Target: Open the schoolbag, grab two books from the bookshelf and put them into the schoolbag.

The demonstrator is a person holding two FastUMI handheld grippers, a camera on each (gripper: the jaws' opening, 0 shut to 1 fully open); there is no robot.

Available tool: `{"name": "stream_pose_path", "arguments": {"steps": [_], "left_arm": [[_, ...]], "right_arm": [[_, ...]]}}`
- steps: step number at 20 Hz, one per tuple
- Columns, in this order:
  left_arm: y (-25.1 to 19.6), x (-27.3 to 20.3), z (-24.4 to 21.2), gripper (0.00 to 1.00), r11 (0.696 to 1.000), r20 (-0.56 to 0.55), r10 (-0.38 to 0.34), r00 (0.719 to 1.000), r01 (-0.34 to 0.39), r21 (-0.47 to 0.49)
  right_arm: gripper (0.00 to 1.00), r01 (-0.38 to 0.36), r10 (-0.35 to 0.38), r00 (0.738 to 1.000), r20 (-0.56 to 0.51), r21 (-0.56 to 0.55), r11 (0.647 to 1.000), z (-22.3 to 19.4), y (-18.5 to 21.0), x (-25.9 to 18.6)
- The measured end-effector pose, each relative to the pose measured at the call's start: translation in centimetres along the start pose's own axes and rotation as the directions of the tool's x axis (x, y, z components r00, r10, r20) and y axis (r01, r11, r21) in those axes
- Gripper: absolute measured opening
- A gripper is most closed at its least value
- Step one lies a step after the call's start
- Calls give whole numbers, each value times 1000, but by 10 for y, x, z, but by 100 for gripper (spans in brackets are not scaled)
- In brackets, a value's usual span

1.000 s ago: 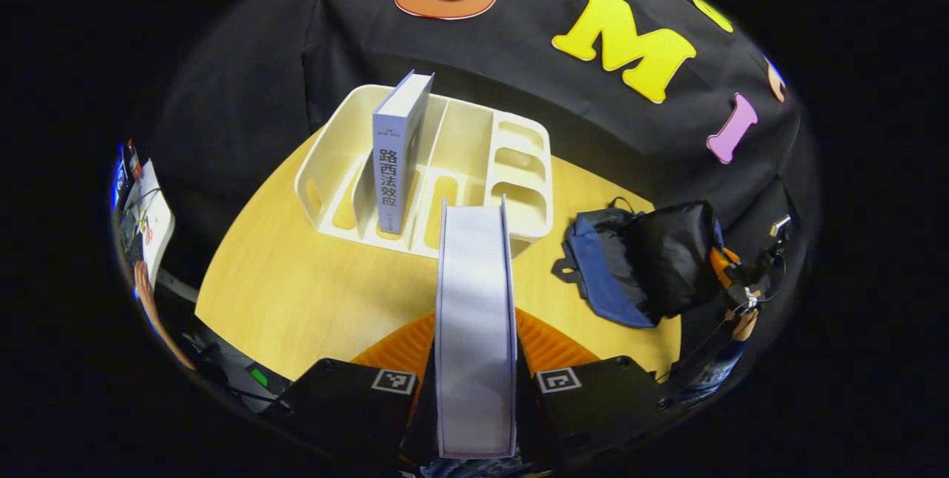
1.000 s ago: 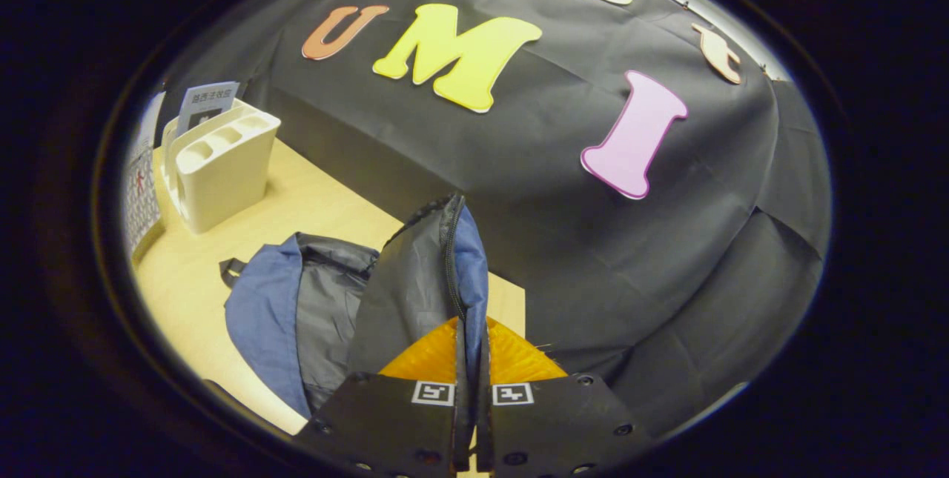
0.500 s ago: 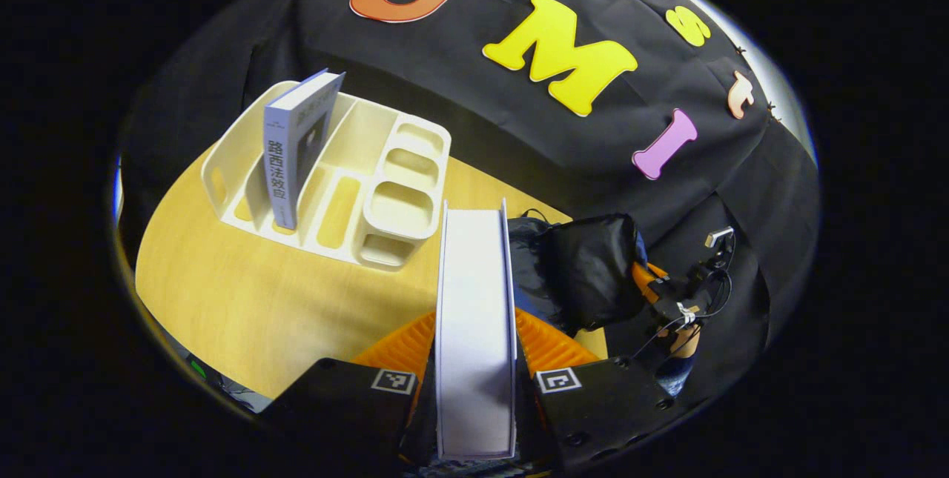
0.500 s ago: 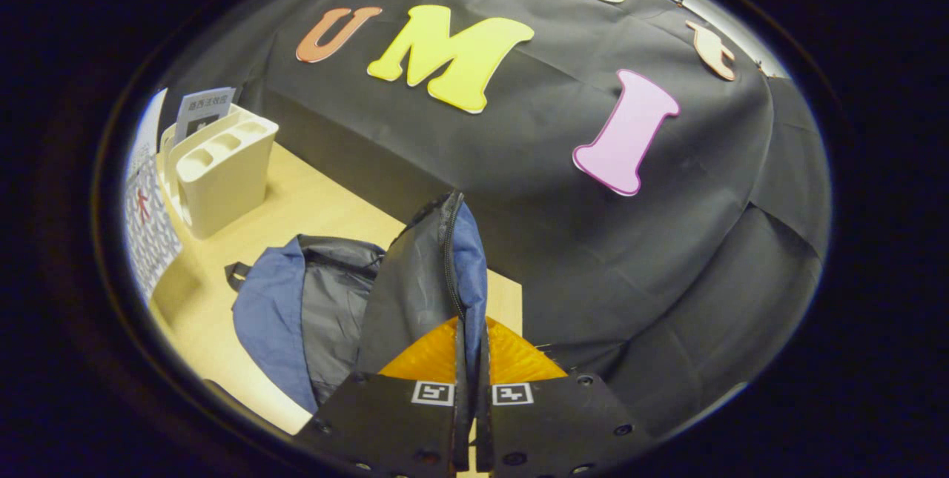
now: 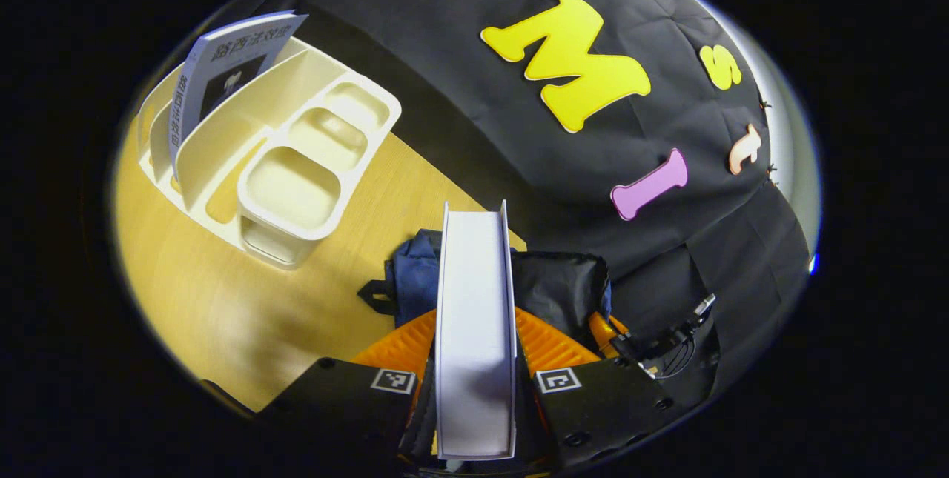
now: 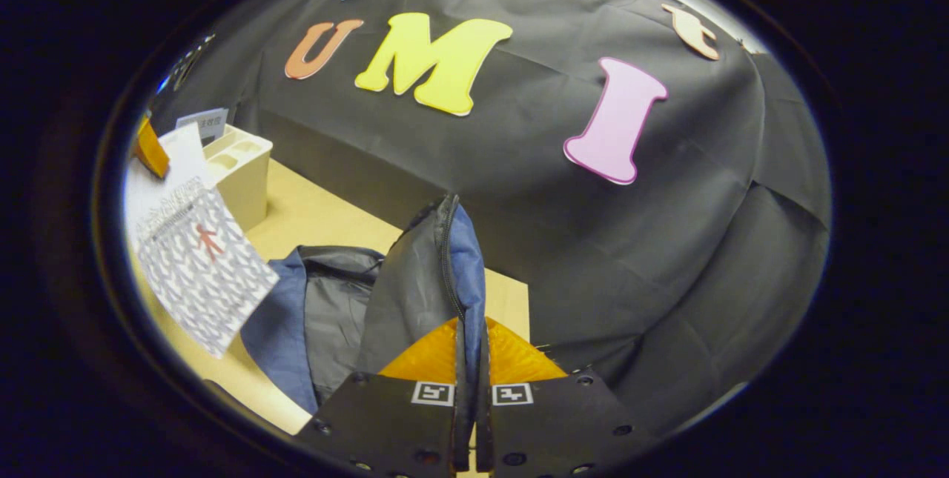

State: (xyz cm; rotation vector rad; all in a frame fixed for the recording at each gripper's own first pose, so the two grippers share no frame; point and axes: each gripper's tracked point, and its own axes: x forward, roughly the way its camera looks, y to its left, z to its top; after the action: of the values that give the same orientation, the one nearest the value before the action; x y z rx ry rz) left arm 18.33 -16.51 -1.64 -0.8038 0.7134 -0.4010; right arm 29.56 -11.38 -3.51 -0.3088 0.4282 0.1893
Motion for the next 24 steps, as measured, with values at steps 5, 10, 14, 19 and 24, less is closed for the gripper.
{"name": "stream_pose_path", "arguments": {"steps": [5,10,14,19,24], "left_arm": [[11,60,-5,45,995,0,2,1000,-2,-99],[13,114,-23,45,988,-28,-20,999,15,-155],[9,160,-34,44,977,-30,-54,998,47,-207],[26,200,-50,45,980,14,-62,998,64,-187],[20,214,-70,45,994,42,-66,997,69,-89]], "right_arm": [[4,11,-11,1000,9,8,1000,8,-2,2],[4,2,-3,1000,19,62,998,14,1,1],[4,6,-7,1000,10,101,995,13,-2,3],[4,8,-11,1000,23,105,994,21,3,-5],[4,10,-15,998,66,76,997,34,17,-12]]}}
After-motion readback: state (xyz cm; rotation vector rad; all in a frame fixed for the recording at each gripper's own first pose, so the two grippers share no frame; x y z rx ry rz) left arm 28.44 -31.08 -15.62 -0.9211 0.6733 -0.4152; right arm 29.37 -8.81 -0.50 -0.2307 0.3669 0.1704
